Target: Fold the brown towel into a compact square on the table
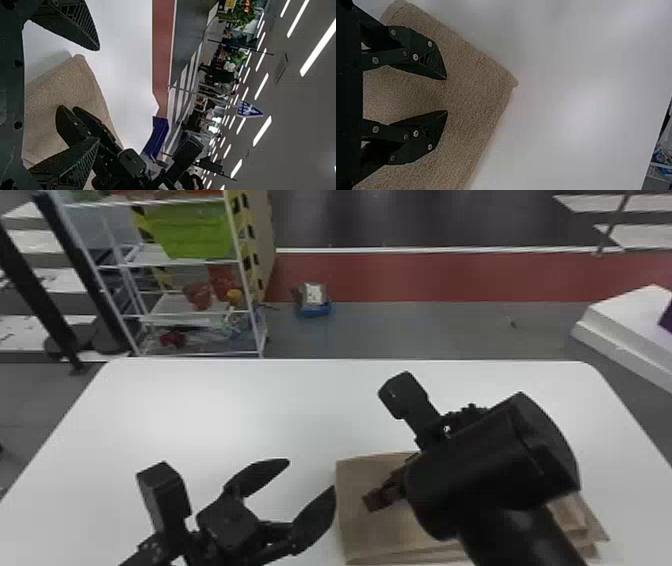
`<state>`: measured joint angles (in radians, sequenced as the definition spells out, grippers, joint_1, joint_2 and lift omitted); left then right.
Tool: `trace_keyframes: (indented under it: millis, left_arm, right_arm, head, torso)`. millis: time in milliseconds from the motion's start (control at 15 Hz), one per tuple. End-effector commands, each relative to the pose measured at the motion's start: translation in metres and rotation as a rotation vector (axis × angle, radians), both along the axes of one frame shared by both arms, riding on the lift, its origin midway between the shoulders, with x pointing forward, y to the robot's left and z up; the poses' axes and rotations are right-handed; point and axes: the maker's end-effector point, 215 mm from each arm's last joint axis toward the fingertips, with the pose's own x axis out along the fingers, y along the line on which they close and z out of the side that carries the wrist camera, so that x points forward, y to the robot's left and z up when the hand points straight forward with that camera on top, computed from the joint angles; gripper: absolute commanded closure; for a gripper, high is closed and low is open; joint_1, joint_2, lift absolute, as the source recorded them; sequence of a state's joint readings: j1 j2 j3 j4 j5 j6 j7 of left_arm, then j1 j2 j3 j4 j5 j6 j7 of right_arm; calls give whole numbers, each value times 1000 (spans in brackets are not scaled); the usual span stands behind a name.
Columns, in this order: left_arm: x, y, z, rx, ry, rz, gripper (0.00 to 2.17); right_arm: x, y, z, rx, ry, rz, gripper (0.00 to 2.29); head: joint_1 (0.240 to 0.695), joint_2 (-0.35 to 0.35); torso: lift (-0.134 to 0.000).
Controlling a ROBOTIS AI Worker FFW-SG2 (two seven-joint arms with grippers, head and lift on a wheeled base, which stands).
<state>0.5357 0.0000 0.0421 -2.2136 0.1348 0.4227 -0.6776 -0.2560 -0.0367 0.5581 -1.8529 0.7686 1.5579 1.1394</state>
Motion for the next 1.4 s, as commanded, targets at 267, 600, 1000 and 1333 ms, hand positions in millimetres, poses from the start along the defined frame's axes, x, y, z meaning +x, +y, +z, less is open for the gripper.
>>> trace_keyframes:
  millis: [267, 600, 1000, 1333]
  left_arm:
    - [-2, 11, 2, -8, 0, 16, 73]
    - [-2, 13, 3, -14, -7, 12, 73]
    - [-2, 15, -1, -13, -1, 16, 73]
    - [-2, 16, -3, -14, 3, 14, 73]
  right_arm:
    - [-8, 28, -4, -10, 22, 44, 691]
    - [-12, 1, 0, -5, 1, 22, 691]
    - [-15, -18, -2, -21, 3, 21, 691]
    - [-23, 8, -16, -42, 37, 64, 691]
  head:
    - [695, 135]
    - [695, 137]
    - [695, 94]
    - [695, 103]
  torso:
    - [-124]
    - [-124]
    - [-124]
    - [-124]
